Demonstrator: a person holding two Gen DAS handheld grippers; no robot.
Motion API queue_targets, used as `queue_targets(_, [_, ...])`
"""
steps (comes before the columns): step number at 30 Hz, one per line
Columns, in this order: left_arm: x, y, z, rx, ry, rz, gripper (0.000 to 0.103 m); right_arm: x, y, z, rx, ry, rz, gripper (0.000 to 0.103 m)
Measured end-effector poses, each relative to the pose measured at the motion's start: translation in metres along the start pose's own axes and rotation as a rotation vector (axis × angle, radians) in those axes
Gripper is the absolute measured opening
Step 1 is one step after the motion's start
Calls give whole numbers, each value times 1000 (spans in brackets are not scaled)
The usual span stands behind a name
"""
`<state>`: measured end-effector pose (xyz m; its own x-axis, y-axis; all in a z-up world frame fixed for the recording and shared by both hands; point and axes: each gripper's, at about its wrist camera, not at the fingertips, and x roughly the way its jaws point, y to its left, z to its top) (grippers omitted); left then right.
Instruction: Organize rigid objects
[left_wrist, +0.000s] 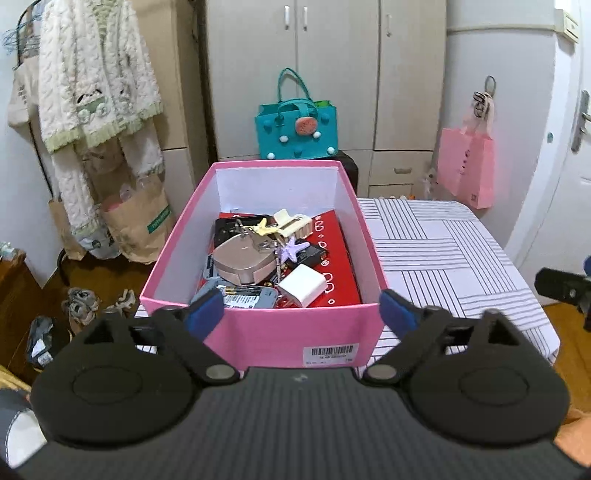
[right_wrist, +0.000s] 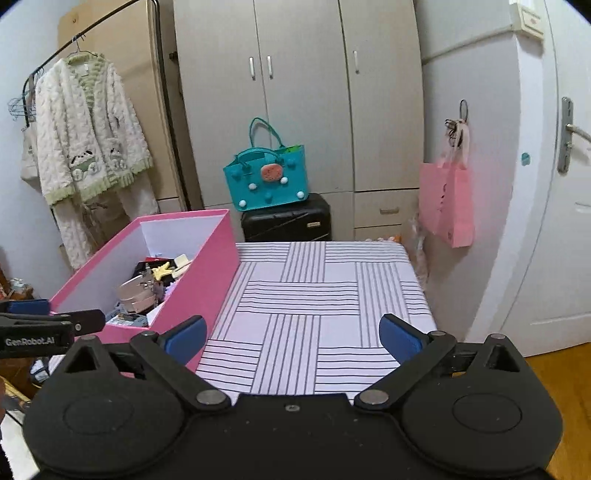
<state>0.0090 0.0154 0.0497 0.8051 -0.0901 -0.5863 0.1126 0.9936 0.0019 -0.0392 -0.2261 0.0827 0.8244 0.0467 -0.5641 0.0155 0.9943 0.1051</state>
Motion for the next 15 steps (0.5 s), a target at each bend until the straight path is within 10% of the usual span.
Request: queue_targets(15, [2, -9, -7, 20, 124, 121, 103, -14, -1, -3, -15, -1, -58, 102])
